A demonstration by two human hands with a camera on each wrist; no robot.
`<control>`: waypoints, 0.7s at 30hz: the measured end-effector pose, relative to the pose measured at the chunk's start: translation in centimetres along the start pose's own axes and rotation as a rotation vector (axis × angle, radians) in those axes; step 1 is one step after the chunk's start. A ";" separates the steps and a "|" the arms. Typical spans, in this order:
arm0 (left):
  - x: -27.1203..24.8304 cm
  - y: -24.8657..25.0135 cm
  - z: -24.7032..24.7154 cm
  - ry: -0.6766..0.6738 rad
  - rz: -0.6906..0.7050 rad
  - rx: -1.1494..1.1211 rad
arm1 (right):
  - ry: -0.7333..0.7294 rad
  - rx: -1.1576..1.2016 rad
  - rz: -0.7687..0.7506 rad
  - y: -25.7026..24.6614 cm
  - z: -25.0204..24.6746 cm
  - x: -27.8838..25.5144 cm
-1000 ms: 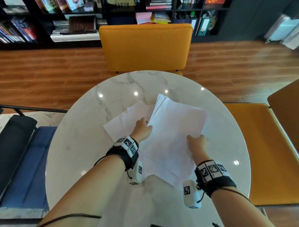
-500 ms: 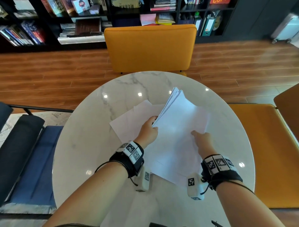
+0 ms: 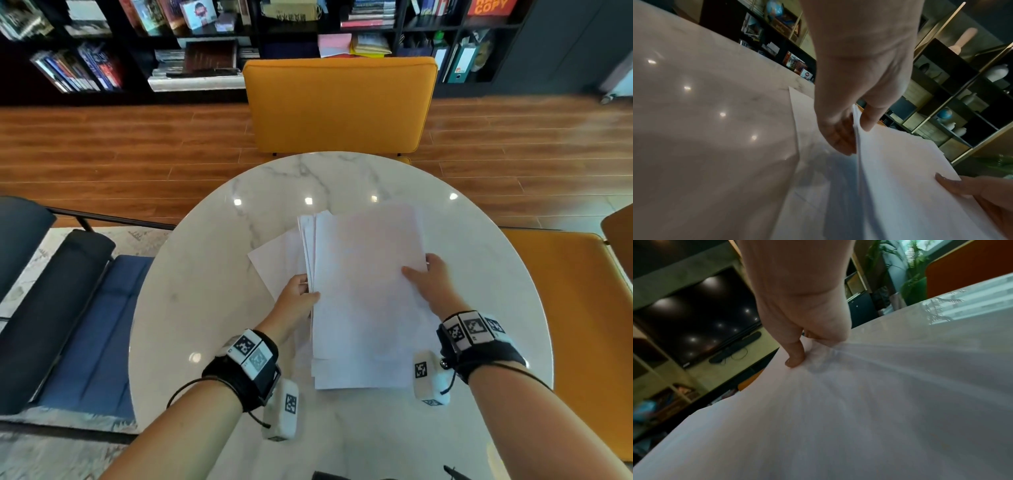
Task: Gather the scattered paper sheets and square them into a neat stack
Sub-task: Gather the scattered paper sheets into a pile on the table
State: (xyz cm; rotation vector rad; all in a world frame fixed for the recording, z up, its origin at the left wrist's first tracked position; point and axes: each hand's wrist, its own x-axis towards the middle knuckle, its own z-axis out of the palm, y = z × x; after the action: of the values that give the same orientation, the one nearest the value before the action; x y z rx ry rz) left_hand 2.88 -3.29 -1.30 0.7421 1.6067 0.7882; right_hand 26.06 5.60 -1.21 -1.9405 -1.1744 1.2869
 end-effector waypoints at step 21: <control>7.0 -1.9 -3.7 0.251 -0.240 -0.190 | -0.139 -0.163 0.104 -2.5 6.0 0.9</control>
State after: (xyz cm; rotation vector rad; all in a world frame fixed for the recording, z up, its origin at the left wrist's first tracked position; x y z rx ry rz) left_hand -1.94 0.98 -6.28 0.3158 1.7753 0.8672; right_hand 19.80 7.37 -2.07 -2.0802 -1.2979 1.4398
